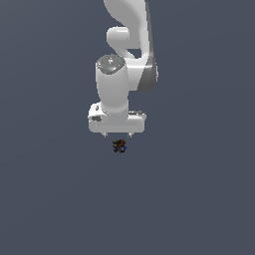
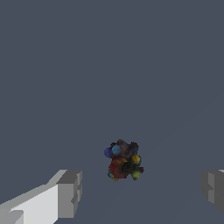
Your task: Pick up the object and move it to a goal position.
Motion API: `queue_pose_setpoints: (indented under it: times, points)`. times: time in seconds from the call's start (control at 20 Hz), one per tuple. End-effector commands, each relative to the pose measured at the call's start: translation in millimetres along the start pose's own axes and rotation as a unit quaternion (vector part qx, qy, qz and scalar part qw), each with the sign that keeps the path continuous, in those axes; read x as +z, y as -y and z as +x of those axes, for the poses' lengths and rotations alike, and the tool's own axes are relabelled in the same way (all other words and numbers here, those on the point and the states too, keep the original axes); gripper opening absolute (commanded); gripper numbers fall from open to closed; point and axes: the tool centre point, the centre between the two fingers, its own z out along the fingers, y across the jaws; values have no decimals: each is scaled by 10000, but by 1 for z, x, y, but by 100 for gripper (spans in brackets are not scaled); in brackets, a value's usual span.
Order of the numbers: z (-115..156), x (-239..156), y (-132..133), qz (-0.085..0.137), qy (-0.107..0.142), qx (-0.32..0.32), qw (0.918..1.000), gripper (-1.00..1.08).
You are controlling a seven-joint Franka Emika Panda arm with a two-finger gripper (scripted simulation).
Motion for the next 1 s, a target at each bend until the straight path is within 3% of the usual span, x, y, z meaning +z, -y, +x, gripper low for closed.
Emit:
queue_pose_setpoints:
  times: [0.0,0.5,0.95]
  points:
    - [-6,13,-1,-8,31,-103,9999,100]
    - [-40,80,-2,-19,170,-669,9976,100]
    - [-48,93,-2,-14,205,-784,9967,100]
